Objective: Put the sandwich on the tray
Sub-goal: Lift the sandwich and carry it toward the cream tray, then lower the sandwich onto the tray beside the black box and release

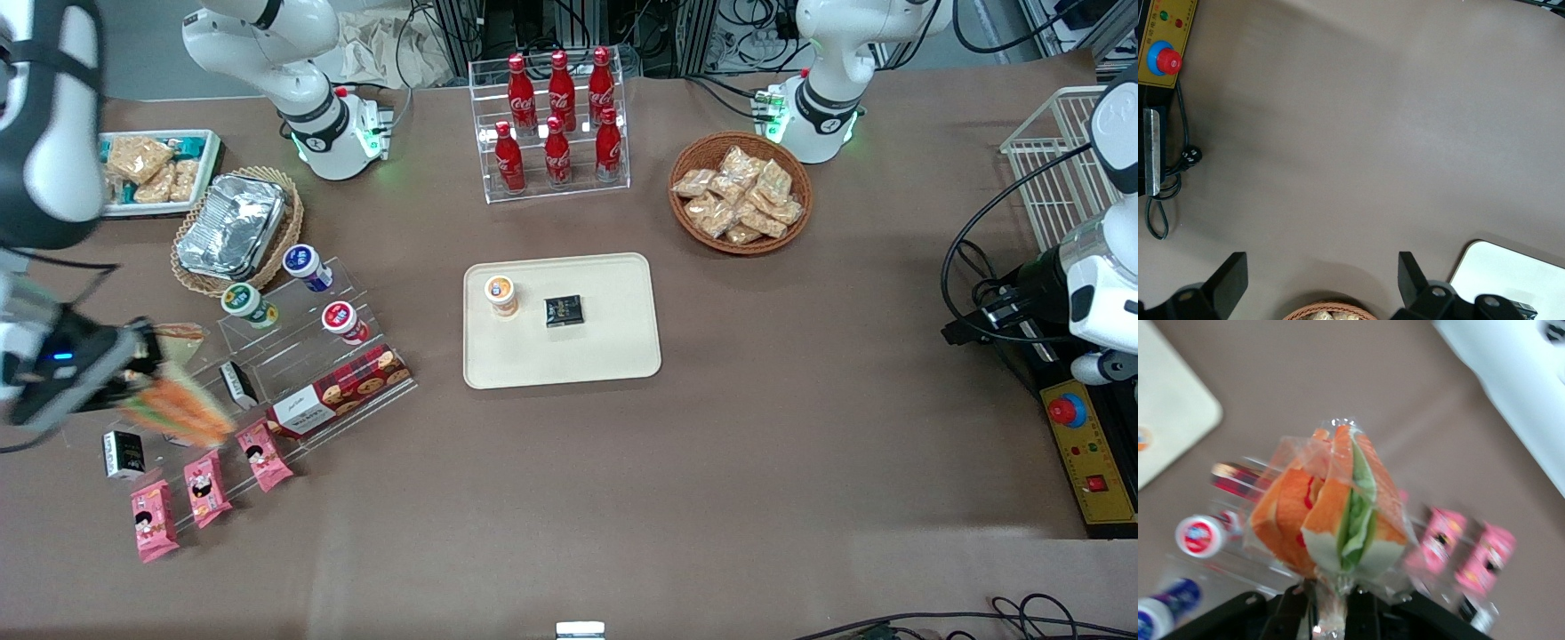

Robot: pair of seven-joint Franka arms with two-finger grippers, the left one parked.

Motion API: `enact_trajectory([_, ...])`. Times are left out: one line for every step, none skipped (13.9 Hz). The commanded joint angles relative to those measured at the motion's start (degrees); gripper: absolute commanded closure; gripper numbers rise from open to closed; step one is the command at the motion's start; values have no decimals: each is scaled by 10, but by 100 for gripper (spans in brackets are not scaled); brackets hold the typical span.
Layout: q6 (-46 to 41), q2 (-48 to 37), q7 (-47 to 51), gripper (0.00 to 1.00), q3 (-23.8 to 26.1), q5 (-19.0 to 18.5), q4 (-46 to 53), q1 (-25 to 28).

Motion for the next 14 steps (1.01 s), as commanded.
enact_trajectory([-18, 10, -5, 100, -7, -9, 6, 86])
enact_trajectory([-16, 28, -5, 100, -7, -2, 6, 112])
enact_trajectory([-10, 46, -5, 100, -6, 5, 6, 133])
enact_trajectory([-2, 69, -9, 100, -6, 17, 6, 163])
enact_trajectory([22, 88, -12, 100, -7, 21, 6, 196])
enact_trajectory([58, 104, -11, 100, -6, 26, 5, 224])
enact_trajectory([90, 123, -12, 100, -6, 27, 3, 249])
enact_trajectory([115, 148, -14, 100, -6, 34, 4, 262])
enact_trajectory([137, 170, -33, 100, 4, 51, 3, 272])
enact_trajectory([176, 188, -63, 100, 22, 69, 3, 277])
enact_trajectory([210, 206, -78, 100, 34, 71, -1, 278])
enact_trajectory([233, 224, -87, 100, 50, 71, -1, 278])
enact_trajectory([251, 236, -95, 100, 67, 71, -2, 278])
enact_trajectory([264, 243, -95, 100, 77, 71, -4, 278])
